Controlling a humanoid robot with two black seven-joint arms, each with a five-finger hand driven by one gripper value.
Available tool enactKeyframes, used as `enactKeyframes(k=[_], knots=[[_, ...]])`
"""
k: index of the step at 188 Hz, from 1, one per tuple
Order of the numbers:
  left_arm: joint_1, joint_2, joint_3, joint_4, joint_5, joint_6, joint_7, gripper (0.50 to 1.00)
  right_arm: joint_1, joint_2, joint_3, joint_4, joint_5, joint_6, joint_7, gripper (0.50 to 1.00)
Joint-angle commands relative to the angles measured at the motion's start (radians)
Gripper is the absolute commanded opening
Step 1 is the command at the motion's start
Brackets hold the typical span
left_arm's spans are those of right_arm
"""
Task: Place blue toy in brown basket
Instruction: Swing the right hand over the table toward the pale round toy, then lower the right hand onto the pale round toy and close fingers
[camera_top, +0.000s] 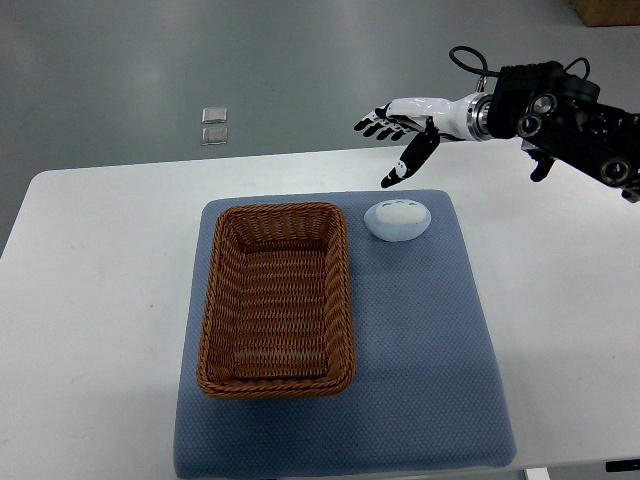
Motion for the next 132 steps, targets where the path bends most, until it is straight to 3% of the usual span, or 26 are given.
enactKeyframes(k=[1, 132], knots=[[0.000, 0.000, 0.000, 0.000, 0.000, -0.003, 0.000, 1.000, 0.036, 0.004, -0.054, 0.012, 0.010, -0.001, -0.025, 0.911], [-0.002, 0.000, 0.004, 0.002, 0.000, -0.006, 0.002, 1.000, -0.136, 0.073, -0.068, 0.013, -0.028, -0.101, -0.037, 0.909]])
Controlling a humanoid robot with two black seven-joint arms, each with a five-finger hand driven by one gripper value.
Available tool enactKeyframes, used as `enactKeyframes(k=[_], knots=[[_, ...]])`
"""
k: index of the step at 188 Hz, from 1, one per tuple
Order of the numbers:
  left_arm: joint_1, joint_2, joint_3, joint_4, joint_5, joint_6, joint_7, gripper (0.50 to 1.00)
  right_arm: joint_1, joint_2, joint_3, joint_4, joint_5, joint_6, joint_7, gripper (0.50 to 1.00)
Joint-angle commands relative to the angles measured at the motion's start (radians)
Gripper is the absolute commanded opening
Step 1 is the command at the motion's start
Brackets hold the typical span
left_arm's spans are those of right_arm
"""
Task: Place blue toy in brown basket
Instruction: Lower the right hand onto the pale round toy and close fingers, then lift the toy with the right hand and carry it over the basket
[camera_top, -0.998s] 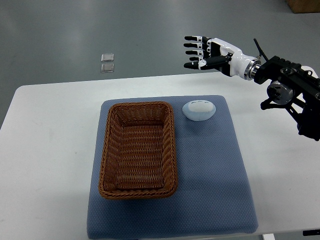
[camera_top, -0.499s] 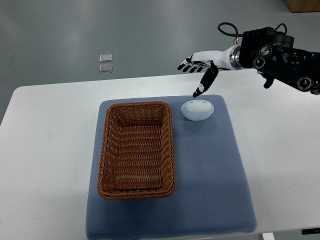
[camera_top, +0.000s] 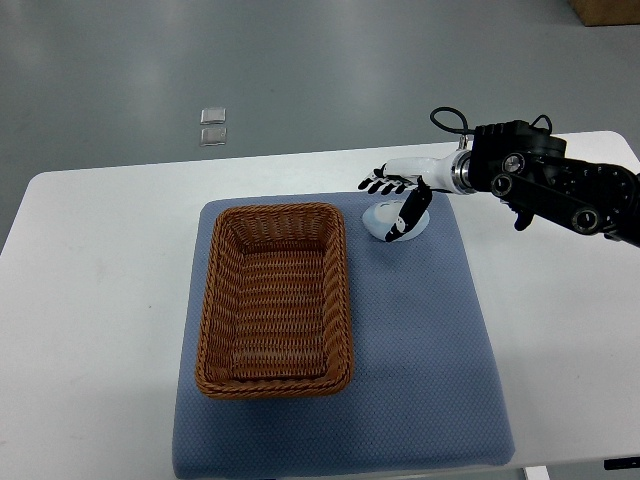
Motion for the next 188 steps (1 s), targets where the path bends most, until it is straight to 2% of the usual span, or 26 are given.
enactKeyframes(k=[1, 48, 79, 93, 98, 104, 121, 159, 188], knots=[[0.000, 0.000, 0.000, 0.000, 0.000, 0.000, 0.000, 1.000, -0.014, 0.021, -0.002, -0.005, -0.005, -0.018, 0.003, 0.909], [0.000, 0.000, 0.000, 0.000, 0.000, 0.000, 0.000, 1.000, -0.050, 0.038, -0.003, -0.025, -0.074, -0.067, 0.016, 0.885], [0.000, 0.000, 0.000, 0.000, 0.000, 0.000, 0.000, 1.000, -0.065, 0.052, -0.008, -0.049, -0.097, -0.090, 0.023, 0.789], [0.000, 0.000, 0.000, 0.000, 0.000, 0.000, 0.000, 1.000, -0.070, 0.052, -0.008, -0.049, -0.118, -0.096, 0.024, 0.695], [0.000, 0.000, 0.000, 0.000, 0.000, 0.000, 0.000, 1.000, -0.073, 0.052, -0.008, -0.049, -0.126, -0.098, 0.026, 0.629], [0.000, 0.000, -0.002, 0.000, 0.000, 0.000, 0.000, 1.000, -0.073, 0.052, -0.009, -0.051, -0.135, -0.100, 0.027, 0.578], [0.000, 0.000, -0.002, 0.000, 0.000, 0.000, 0.000, 1.000, -0.071, 0.052, -0.008, -0.051, -0.149, -0.098, 0.029, 0.511], [0.000, 0.000, -0.003, 0.000, 0.000, 0.000, 0.000, 1.000, -0.005, 0.010, 0.000, -0.018, -0.131, -0.080, 0.039, 0.500], [0.000, 0.000, -0.003, 0.001, 0.000, 0.000, 0.000, 1.000, 0.091, -0.072, 0.027, 0.100, -0.079, -0.014, 0.035, 0.500]])
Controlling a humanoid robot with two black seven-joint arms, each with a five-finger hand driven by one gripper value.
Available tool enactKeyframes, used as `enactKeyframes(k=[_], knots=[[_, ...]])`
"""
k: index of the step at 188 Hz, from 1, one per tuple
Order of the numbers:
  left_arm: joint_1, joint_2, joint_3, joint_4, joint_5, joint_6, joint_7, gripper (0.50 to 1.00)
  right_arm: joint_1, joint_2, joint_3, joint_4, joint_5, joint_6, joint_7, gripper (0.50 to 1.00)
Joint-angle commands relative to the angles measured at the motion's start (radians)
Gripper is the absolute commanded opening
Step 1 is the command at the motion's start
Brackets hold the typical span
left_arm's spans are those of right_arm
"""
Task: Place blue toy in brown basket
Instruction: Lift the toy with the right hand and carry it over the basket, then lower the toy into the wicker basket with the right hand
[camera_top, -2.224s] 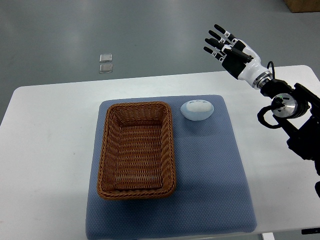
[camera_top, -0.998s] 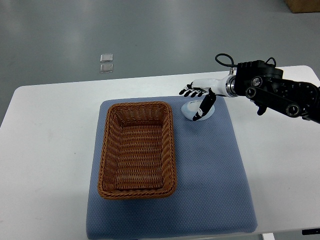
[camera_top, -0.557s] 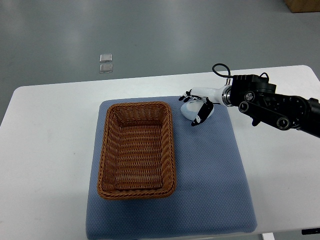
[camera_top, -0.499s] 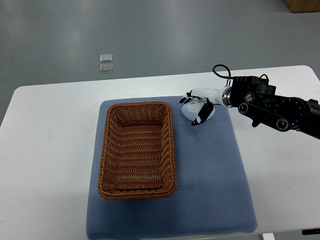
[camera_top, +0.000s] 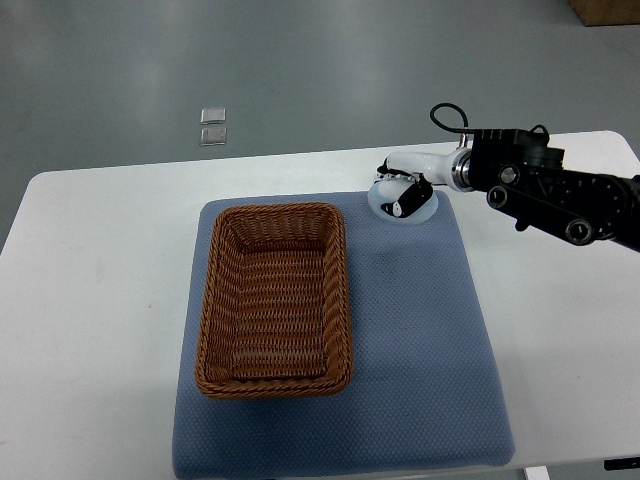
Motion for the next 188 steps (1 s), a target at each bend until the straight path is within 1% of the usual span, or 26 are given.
enactKeyframes(k=[1, 8, 21, 38, 55, 74, 76, 86, 105, 134, 171, 188], knots=[[0.000, 0.000, 0.000, 0.001, 0.000, 0.000, 0.000, 1.000, 0.064, -0.050, 0.017, 0.082, 0.046, 0.039, -0.004, 0.500], [0.000, 0.000, 0.000, 0.001, 0.000, 0.000, 0.000, 1.000, 0.096, -0.076, 0.020, 0.129, 0.097, 0.053, -0.007, 0.500], [0.000, 0.000, 0.001, 0.001, 0.000, 0.000, 0.000, 1.000, 0.142, -0.100, 0.020, 0.184, 0.175, 0.073, -0.009, 0.500], [0.000, 0.000, 0.003, 0.001, 0.000, 0.000, 0.000, 1.000, 0.176, -0.102, 0.018, 0.246, 0.267, 0.091, -0.007, 0.500], [0.000, 0.000, 0.003, 0.001, 0.000, 0.000, 0.000, 1.000, 0.179, -0.065, 0.020, 0.281, 0.347, 0.093, -0.004, 0.500], [0.000, 0.000, 0.003, 0.001, 0.000, 0.000, 0.000, 1.000, 0.177, 0.056, 0.001, 0.284, 0.378, 0.082, -0.001, 0.500], [0.000, 0.000, 0.003, 0.001, 0.000, 0.000, 0.000, 1.000, 0.177, 0.056, 0.001, 0.284, 0.378, 0.082, -0.001, 0.500], [0.000, 0.000, 0.003, 0.001, 0.000, 0.000, 0.000, 1.000, 0.176, 0.119, -0.011, 0.261, 0.375, 0.073, -0.002, 0.500], [0.000, 0.000, 0.003, 0.003, 0.000, 0.002, 0.000, 1.000, 0.174, 0.229, -0.075, 0.183, 0.372, 0.019, -0.002, 0.500], [0.000, 0.000, 0.005, 0.003, 0.000, 0.005, 0.000, 1.000, 0.143, 0.344, -0.123, 0.106, 0.335, -0.016, 0.001, 0.500], [-0.002, 0.000, 0.005, 0.003, 0.000, 0.005, 0.000, 1.000, 0.068, 0.346, -0.146, 0.006, 0.244, -0.042, 0.002, 0.500], [-0.002, 0.000, 0.005, 0.003, 0.000, 0.005, 0.000, 1.000, 0.051, 0.346, -0.155, -0.012, 0.227, -0.055, 0.002, 0.500]])
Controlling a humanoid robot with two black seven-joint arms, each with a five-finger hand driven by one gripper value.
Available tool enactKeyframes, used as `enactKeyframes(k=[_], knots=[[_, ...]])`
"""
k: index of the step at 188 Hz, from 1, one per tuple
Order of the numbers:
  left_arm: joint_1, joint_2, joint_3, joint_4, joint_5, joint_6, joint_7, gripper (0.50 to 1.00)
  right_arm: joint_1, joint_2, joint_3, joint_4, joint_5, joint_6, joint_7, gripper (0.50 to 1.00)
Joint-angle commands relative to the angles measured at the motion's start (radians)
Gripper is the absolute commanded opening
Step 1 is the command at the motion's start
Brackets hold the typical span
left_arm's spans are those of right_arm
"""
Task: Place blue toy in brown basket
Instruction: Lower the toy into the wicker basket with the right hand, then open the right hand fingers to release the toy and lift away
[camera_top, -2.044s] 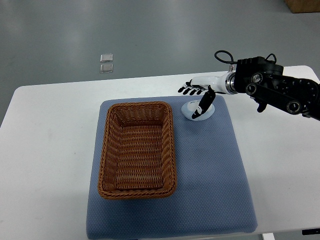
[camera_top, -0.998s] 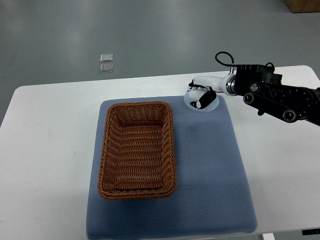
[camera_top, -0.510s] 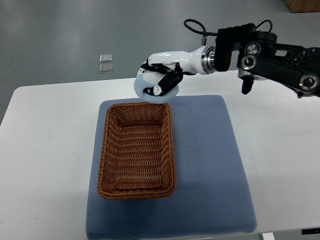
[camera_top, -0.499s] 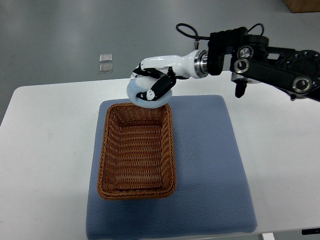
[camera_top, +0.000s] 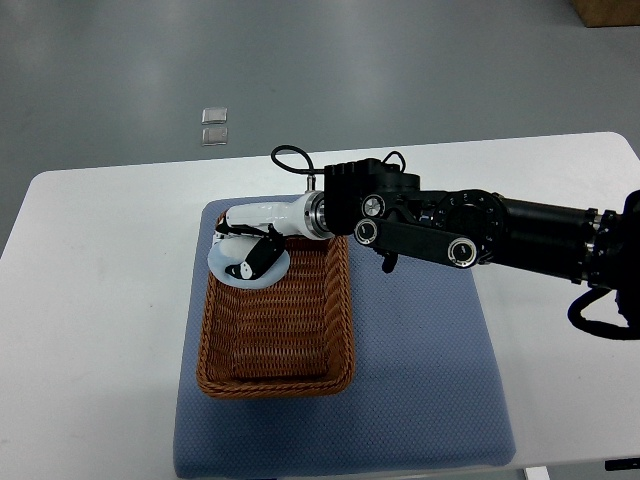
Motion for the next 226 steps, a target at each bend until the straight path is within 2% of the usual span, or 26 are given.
enactKeyframes(k=[1, 29, 45, 53, 55, 62, 63, 64, 65, 71, 85, 98, 144, 180, 206, 226], knots=[[0.000, 0.000, 0.000, 0.000, 0.000, 0.000, 0.000, 1.000, -0.022, 0.001, -0.011, -0.026, -0.024, -0.012, 0.000, 0.500], [0.000, 0.000, 0.000, 0.000, 0.000, 0.000, 0.000, 1.000, -0.041, 0.001, -0.024, -0.037, -0.050, -0.014, 0.002, 0.500], [0.000, 0.000, 0.000, 0.000, 0.000, 0.000, 0.000, 1.000, -0.045, 0.001, -0.023, -0.037, -0.050, -0.014, 0.004, 0.539], [0.000, 0.000, 0.000, 0.000, 0.000, 0.000, 0.000, 1.000, -0.050, 0.001, -0.023, -0.037, -0.050, -0.014, 0.010, 0.588], [0.000, 0.000, 0.000, 0.000, 0.000, 0.000, 0.000, 1.000, -0.053, 0.001, -0.023, -0.037, -0.050, -0.014, 0.016, 0.623], [0.000, 0.000, 0.000, 0.000, 0.000, 0.000, 0.000, 1.000, -0.056, 0.001, -0.023, -0.037, -0.050, -0.014, 0.022, 0.693], [0.000, 0.000, 0.000, 0.000, 0.000, 0.000, 0.000, 1.000, -0.057, 0.001, -0.021, -0.037, -0.050, -0.014, 0.023, 0.717], [0.000, 0.000, 0.000, 0.000, 0.000, 0.000, 0.000, 1.000, -0.057, 0.001, -0.021, -0.037, -0.050, -0.014, 0.023, 0.717], [0.000, 0.000, 0.000, 0.000, 0.000, 0.000, 0.000, 1.000, -0.059, 0.001, -0.021, -0.037, -0.050, -0.014, 0.025, 0.743], [0.000, 0.000, 0.000, 0.000, 0.000, 0.000, 0.000, 1.000, -0.061, 0.001, -0.021, -0.037, -0.050, -0.014, 0.030, 0.803], [0.000, 0.000, 0.000, 0.000, 0.000, 0.000, 0.000, 1.000, -0.062, 0.001, -0.021, -0.037, -0.050, -0.012, 0.030, 0.862], [0.000, 0.000, 0.000, 0.000, 0.000, 0.000, 0.000, 1.000, -0.062, 0.001, -0.020, -0.035, -0.048, -0.012, 0.033, 0.895], [0.000, 0.000, 0.000, 0.000, 0.000, 0.000, 0.000, 1.000, -0.050, 0.001, 0.014, -0.029, -0.031, -0.006, 0.053, 0.903], [0.000, 0.000, 0.001, 0.001, 0.000, 0.001, 0.000, 1.000, -0.036, 0.001, 0.108, -0.021, -0.019, 0.027, 0.054, 0.905], [-0.002, 0.000, 0.001, 0.000, 0.000, 0.001, 0.000, 1.000, -0.016, 0.001, 0.216, -0.011, 0.024, 0.029, 0.059, 0.905], [-0.002, 0.000, 0.001, 0.000, 0.000, 0.001, 0.000, 1.000, -0.028, -0.045, 0.351, -0.009, 0.076, 0.029, 0.063, 0.905]])
